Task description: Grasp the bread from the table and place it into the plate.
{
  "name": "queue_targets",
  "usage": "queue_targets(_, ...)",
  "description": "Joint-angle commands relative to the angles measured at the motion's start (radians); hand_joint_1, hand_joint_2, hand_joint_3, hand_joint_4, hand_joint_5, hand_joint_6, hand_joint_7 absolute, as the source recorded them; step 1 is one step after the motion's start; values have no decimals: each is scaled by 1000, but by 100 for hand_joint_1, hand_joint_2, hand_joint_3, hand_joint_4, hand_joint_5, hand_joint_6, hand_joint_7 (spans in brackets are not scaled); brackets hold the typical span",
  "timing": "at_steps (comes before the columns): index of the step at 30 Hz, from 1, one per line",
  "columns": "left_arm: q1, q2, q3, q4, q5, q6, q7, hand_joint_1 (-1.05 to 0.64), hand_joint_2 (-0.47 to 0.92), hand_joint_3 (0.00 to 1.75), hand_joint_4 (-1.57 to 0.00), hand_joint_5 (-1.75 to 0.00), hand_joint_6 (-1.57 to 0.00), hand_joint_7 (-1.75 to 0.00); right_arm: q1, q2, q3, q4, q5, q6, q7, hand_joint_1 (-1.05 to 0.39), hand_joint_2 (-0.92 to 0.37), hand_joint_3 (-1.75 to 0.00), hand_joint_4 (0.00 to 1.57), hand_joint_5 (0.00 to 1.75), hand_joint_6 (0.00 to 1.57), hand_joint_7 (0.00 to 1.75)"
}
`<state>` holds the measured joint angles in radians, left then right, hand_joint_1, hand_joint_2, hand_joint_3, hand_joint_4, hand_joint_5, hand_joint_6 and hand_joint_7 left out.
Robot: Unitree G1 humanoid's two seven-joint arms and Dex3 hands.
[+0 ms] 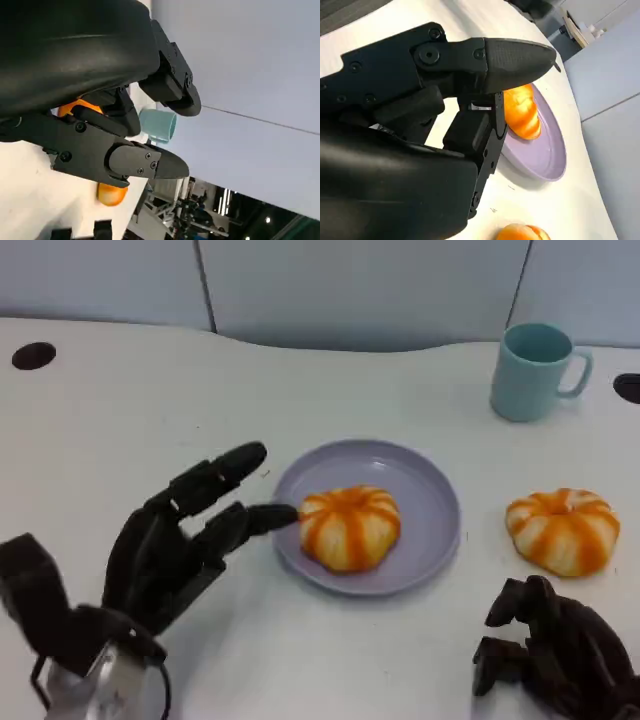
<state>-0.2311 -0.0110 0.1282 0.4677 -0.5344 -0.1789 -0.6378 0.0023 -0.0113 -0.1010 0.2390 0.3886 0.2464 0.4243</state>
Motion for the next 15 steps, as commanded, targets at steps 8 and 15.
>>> queue_targets(8, 186, 2, 26, -170, 30, 163, 102, -34, 88, 37, -66, -142, -73, -79, 26, -16, -9, -27, 3, 38, -16, -45, -92, -45, 126, 116, 113, 110)
queue_targets(15, 220, -30, 36, -186, 19, 222, 160, -40, 92, 24, -66, -148, -62, -105, 35, -20, -12, -44, 2, 50, -22, -46, -92, -43, 127, 117, 113, 111)
